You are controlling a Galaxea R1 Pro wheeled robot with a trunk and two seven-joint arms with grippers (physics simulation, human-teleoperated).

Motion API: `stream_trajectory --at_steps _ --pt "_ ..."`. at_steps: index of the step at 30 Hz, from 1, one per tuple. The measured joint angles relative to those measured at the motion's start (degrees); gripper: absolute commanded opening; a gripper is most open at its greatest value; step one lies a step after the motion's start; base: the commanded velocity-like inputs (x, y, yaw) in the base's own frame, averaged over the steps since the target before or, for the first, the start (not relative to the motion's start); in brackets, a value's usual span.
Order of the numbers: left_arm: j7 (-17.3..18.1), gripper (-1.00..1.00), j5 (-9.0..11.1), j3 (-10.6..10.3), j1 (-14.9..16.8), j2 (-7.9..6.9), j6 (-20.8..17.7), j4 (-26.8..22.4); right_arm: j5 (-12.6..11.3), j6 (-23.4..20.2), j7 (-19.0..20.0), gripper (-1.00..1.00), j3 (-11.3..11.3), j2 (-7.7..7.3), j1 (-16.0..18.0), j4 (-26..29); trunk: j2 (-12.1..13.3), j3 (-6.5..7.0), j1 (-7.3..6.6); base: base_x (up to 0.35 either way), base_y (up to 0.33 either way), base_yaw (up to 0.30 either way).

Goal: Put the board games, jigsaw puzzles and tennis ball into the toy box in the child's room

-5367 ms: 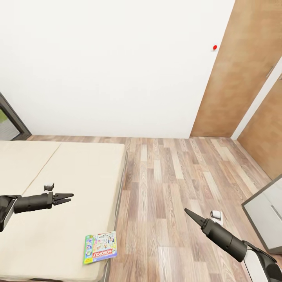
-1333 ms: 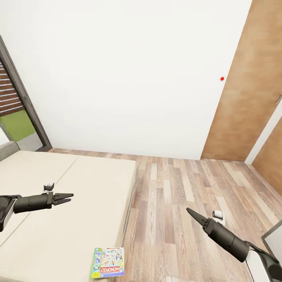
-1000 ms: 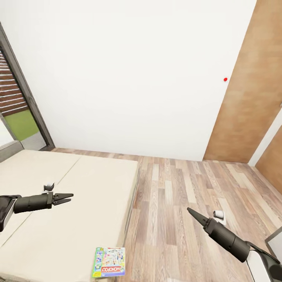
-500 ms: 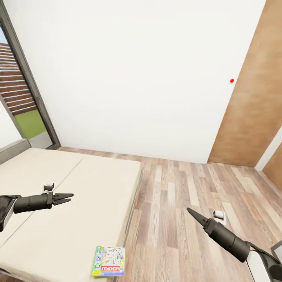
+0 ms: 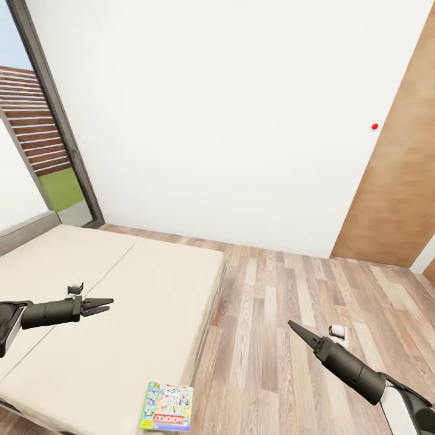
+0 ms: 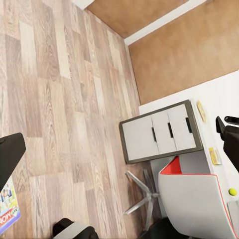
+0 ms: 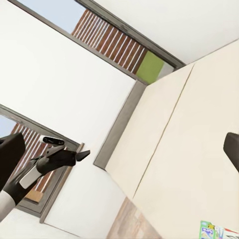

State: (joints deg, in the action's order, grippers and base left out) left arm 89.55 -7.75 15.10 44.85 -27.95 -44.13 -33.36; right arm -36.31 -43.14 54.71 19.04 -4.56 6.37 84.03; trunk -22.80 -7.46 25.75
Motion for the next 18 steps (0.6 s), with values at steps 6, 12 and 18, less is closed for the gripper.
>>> stream_trajectory --at_steps 6,12,18 --pt "0.00 1.00 0.03 0.00 0.00 0.02 0.00 0.00 0.17 0.12 -0.07 1.00 0.00 0.06 0.00 0.00 0.00 0.01 0.00 0.002 -0.003 0.005" --pt "0.00 1.00 0.00 0.04 0.00 -0.02 0.00 0.00 0.14 0.13 -0.09 1.00 0.00 0.08 0.00 0.00 0.00 0.01 0.00 0.000 0.000 0.000" --pt "0.00 1.00 0.00 0.04 0.00 -0.01 0.02 0.00 0.16 0.05 -0.09 1.00 0.00 0.05 0.00 -0.01 0.00 0.00 -0.01 0.075 0.000 0.000"
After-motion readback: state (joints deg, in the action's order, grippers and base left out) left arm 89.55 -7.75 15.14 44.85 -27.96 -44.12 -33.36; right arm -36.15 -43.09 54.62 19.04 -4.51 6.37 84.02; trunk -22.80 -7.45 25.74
